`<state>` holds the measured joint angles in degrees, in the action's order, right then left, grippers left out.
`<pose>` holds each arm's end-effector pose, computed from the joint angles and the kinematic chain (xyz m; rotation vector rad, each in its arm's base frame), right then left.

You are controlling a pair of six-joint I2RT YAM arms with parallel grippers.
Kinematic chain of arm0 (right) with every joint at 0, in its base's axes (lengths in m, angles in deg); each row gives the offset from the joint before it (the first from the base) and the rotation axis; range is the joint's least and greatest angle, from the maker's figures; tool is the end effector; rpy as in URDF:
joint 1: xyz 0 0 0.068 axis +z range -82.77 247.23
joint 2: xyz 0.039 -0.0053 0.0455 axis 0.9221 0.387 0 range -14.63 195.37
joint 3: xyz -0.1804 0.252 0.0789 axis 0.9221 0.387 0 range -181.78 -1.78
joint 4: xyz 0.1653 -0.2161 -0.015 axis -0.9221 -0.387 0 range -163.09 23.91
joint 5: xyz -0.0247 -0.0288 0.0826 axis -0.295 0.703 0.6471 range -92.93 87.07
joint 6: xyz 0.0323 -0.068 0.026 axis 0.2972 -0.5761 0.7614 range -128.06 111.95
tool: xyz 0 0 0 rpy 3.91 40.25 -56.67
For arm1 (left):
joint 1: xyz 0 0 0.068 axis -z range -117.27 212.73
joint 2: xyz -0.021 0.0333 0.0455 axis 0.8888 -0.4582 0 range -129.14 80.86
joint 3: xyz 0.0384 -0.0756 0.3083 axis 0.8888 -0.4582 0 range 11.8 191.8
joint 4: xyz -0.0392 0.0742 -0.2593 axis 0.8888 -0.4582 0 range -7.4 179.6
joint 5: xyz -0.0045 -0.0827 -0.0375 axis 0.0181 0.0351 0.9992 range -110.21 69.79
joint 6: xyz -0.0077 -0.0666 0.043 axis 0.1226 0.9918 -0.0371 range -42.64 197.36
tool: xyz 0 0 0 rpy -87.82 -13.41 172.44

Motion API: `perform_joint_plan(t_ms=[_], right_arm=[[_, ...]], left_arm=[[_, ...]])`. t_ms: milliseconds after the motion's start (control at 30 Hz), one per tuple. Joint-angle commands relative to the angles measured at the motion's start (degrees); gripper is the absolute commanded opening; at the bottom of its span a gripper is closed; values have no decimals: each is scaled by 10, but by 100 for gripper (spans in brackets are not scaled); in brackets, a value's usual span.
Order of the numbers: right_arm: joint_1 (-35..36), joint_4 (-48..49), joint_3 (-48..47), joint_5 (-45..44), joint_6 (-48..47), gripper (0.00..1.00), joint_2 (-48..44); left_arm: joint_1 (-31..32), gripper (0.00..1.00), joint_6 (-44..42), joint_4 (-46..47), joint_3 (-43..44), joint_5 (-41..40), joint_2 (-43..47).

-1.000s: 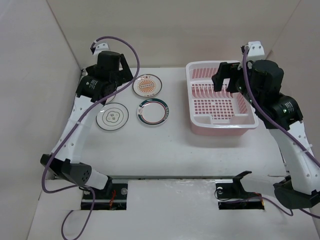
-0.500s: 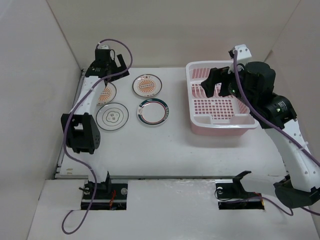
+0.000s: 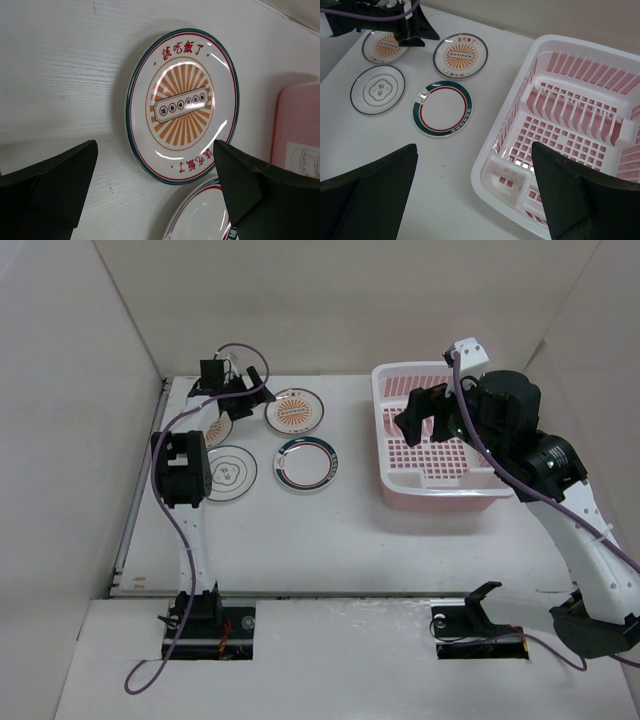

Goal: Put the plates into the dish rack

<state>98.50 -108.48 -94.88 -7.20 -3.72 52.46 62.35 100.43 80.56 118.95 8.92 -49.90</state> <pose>0.2073 0.1198 0.5275 -0.3849 1.8314 0.3616 0.5961 -0.0293 0.2298 -0.1368 2.1537 -0.7740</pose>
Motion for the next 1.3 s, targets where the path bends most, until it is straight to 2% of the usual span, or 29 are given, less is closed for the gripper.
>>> perform_joint_plan(t_ms=[0,167,333,467,500,533,833,967,1000,1133,1267], right_arm=[[7,24,-1,-13,-10,100,-12],[7,24,-1,-13,-15,100,-1],[7,24,-7,-7,-15,100,19],[7,24,-20,0,-15,100,30],[7,24,-20,5,-15,100,36],[7,24,-26,5,-15,100,42],[7,24,-38,10,-15,100,58],[7,24,-26,10,-15,100,52],[7,24,-26,10,-15,100,52],[7,24,-26,10,-15,100,47],[7,24,-15,10,-15,100,42]], left_arm=[[9,99,24,37,48,37,-13],[9,94,29,4,84,37,-63],[9,94,14,-20,84,0,-74],[9,88,0,-40,84,-20,-79],[9,86,0,-40,79,-20,-79],[9,79,0,-40,79,-20,-79],[9,76,0,-27,67,6,-85],[9,69,13,-22,67,12,-90],[9,63,18,-22,72,17,-90],[9,59,23,-22,72,17,-96],[9,50,23,-22,67,17,-101]])
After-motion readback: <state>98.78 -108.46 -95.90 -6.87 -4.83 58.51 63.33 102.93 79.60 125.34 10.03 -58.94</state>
